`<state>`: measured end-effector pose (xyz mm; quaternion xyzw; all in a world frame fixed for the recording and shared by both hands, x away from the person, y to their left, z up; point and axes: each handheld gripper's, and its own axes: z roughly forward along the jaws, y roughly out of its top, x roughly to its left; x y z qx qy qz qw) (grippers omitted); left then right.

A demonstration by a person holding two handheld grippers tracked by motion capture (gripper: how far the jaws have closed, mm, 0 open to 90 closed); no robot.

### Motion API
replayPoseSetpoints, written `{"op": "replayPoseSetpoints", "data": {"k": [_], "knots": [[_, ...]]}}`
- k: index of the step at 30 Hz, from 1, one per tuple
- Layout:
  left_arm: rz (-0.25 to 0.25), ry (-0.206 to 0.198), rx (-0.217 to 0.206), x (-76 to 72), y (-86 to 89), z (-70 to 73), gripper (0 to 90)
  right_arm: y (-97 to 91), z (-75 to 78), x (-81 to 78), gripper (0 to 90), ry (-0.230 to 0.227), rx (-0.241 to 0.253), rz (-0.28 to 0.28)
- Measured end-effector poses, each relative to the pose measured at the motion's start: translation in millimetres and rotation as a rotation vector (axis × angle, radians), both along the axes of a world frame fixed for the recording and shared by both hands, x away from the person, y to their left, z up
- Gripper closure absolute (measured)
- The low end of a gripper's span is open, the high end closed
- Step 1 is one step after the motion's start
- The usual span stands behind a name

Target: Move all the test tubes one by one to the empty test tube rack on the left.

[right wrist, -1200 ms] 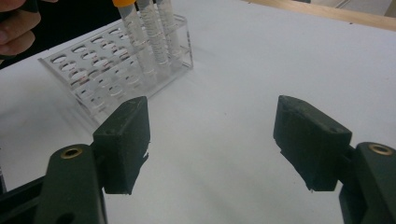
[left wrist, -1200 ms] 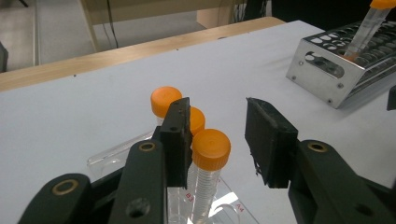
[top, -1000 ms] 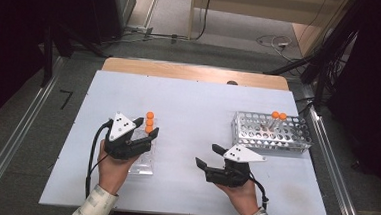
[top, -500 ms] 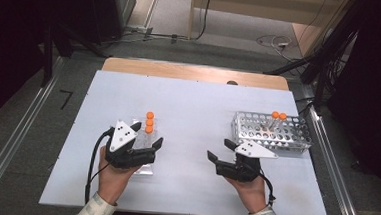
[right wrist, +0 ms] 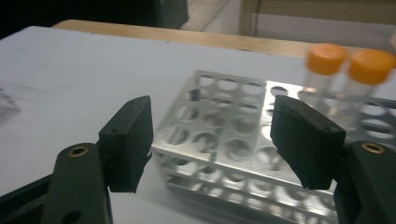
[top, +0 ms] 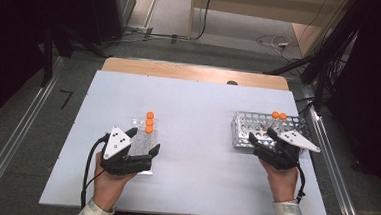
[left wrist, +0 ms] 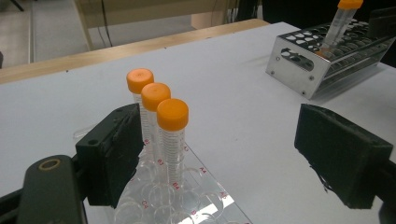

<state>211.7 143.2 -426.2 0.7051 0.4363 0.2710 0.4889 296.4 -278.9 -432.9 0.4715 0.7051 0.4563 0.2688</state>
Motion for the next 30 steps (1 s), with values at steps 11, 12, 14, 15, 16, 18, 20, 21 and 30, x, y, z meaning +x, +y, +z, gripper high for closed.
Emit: {"op": "replayPoseSetpoints", "data": {"k": [11,12,14,15,16,18,20,21,30], "knots": [[0.003,-0.007,-0.016,-0.8,5.4,1.0,15.5,-45.9,-3.8,26.6,32.6,0.003,-0.031,-0.189],[0.002,-0.006,-0.016,-0.9,6.1,1.2,15.6,-47.4,-4.8,28.2,34.4,-0.001,-0.041,-0.194],[0.002,-0.006,-0.020,-1.0,6.6,1.1,15.6,-49.5,-6.9,31.5,37.2,0.003,-0.049,-0.206],[-0.001,-0.006,-0.022,-1.0,6.8,1.1,15.6,-50.5,-8.2,33.4,39.2,0.002,-0.055,-0.210],[-0.004,-0.004,-0.022,-0.8,6.9,1.0,15.7,-51.0,-9.5,35.3,41.2,0.004,-0.059,-0.213],[-0.005,-0.003,-0.020,-0.5,7.1,0.5,15.7,-51.8,-12.0,39.3,44.6,0.005,-0.074,-0.220],[-0.006,-0.001,-0.021,-0.5,7.7,0.5,15.7,-52.5,-14.0,43.5,47.4,0.007,-0.072,-0.227],[-0.004,-0.001,-0.020,-0.7,7.7,0.7,15.7,-52.7,-15.0,45.5,48.7,0.008,-0.072,-0.230],[-0.005,-0.001,-0.026,-0.5,9.1,0.7,15.7,-51.4,-20.8,56.8,58.8,0.012,-0.083,-0.227]]}}
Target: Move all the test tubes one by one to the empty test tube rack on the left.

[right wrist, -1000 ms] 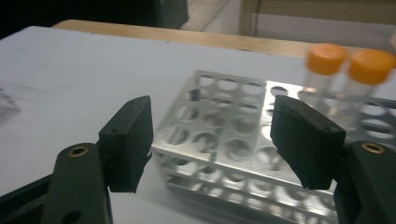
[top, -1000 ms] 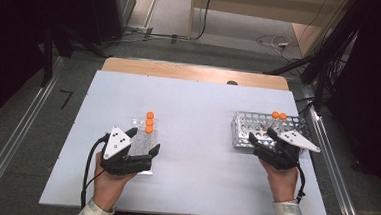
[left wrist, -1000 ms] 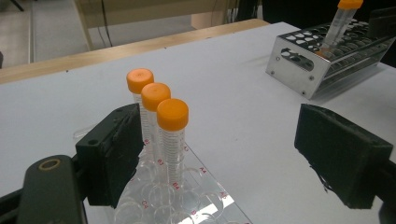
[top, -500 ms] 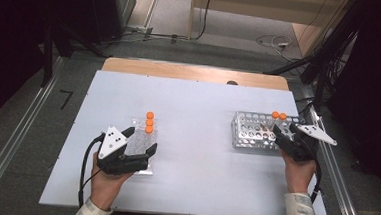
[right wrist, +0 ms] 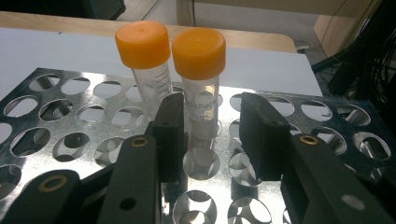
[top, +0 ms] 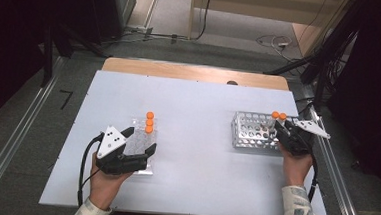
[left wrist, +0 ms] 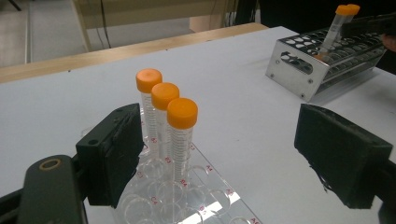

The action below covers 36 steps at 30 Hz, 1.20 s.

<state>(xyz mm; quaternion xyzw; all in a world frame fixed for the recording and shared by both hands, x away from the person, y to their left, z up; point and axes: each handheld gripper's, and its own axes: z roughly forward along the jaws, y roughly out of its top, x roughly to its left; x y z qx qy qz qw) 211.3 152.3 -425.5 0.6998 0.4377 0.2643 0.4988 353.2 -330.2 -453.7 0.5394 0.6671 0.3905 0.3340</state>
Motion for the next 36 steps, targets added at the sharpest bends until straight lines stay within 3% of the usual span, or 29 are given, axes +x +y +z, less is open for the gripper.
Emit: {"op": "replayPoseSetpoints", "data": {"k": [21,36], "knots": [[-0.009,0.012,0.004,0.5,-1.6,-2.5,15.9,0.9,-3.5,7.3,72.1,-0.005,0.006,0.016],[-0.016,0.011,0.003,-0.5,-3.0,-1.9,15.9,-1.3,25.9,-4.0,72.4,-0.094,0.040,0.023]]}}
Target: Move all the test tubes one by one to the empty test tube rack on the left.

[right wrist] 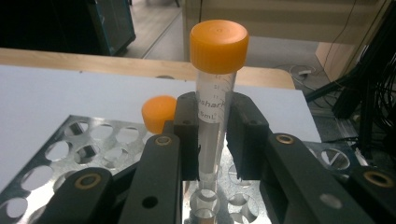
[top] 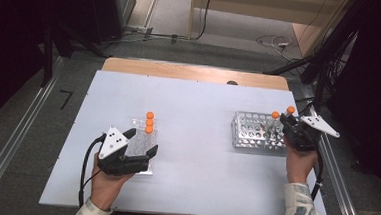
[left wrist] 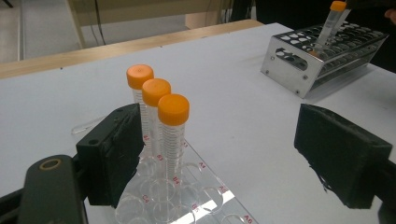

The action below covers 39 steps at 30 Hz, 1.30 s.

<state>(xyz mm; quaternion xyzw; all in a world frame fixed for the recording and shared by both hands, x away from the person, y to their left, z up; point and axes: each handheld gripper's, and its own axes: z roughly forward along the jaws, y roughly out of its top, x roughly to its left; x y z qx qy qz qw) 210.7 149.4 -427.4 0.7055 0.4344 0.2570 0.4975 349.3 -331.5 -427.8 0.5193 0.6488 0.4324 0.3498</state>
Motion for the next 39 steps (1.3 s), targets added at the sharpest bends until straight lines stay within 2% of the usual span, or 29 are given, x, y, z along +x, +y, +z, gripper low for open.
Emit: {"op": "replayPoseSetpoints", "data": {"k": [5,10,14,17,27,39], "knots": [[-0.003,0.002,0.002,-0.3,-0.8,0.0,15.8,-2.2,14.6,-9.5,72.5,-0.042,0.018,0.004],[-0.005,-0.002,0.000,-1.2,0.1,1.0,15.9,-1.5,24.3,-22.0,72.5,-0.079,0.002,0.006],[-0.004,-0.006,-0.005,-2.1,0.5,1.8,15.9,-0.2,28.7,-32.7,72.5,-0.088,-0.004,0.023],[-0.006,-0.007,-0.007,-2.7,0.7,2.3,15.9,0.8,32.3,-42.2,72.5,-0.088,0.013,0.048],[-0.020,-0.003,0.000,-3.9,-4.0,2.0,15.9,18.8,29.2,-68.5,72.6,-0.051,0.049,0.191],[-0.032,-0.002,0.002,-5.3,-7.9,1.4,15.9,79.3,18.3,-82.7,72.5,-0.020,0.015,0.377]]}}
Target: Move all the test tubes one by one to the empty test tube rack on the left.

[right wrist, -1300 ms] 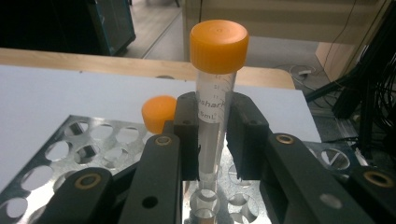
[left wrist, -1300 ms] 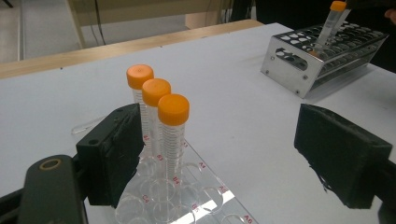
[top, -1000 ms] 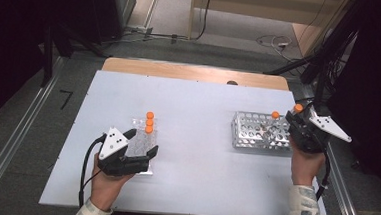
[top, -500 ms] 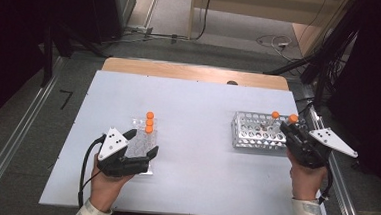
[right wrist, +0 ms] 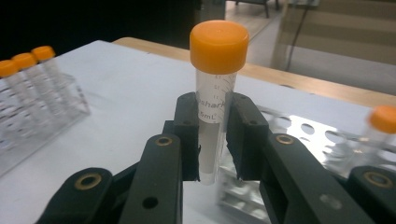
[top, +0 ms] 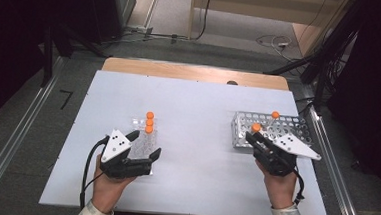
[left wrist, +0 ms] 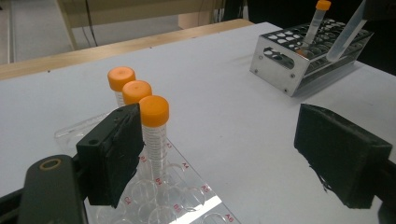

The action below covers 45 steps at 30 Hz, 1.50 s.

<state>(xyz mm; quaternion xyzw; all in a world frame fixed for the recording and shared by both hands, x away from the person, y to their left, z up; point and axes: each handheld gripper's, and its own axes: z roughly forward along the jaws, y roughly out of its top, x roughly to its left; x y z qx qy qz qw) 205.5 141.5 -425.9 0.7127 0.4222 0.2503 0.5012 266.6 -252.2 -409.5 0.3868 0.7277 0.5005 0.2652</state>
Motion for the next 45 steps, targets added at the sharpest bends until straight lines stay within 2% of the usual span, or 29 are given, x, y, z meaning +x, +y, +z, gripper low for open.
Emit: {"op": "replayPoseSetpoints", "data": {"k": [5,11,23,28,34,38,43,45], "knots": [[-0.017,0.004,0.009,-0.5,-5.3,-1.9,15.9,25.4,-8.6,-5.3,72.6,0.013,-0.025,0.066],[-0.031,0.007,0.011,-0.9,-11.8,-3.8,15.9,48.8,-16.5,-12.0,72.6,0.022,-0.025,0.133],[-0.074,0.011,0.010,-0.1,-29.5,-1.9,15.9,92.6,-34.0,-22.3,72.6,0.052,-0.087,0.248],[-0.097,0.001,-0.006,1.1,-41.0,3.4,15.8,105.1,-38.2,-25.9,72.5,0.063,-0.099,0.282],[-0.131,-0.002,-0.002,4.8,-58.3,6.4,15.5,117.3,-41.7,-30.5,72.5,0.074,-0.111,0.311],[-0.148,-0.006,-0.007,7.2,-66.8,5.1,21.0,121.5,-43.1,-31.8,72.5,0.074,-0.113,0.328],[-0.178,0.020,-0.008,11.1,-73.2,2.4,27.7,123.0,-43.0,-32.5,72.6,0.086,-0.102,0.339],[-0.178,0.015,-0.013,11.3,-74.9,1.8,32.4,123.7,-43.6,-32.4,72.5,0.087,-0.104,0.340]]}}
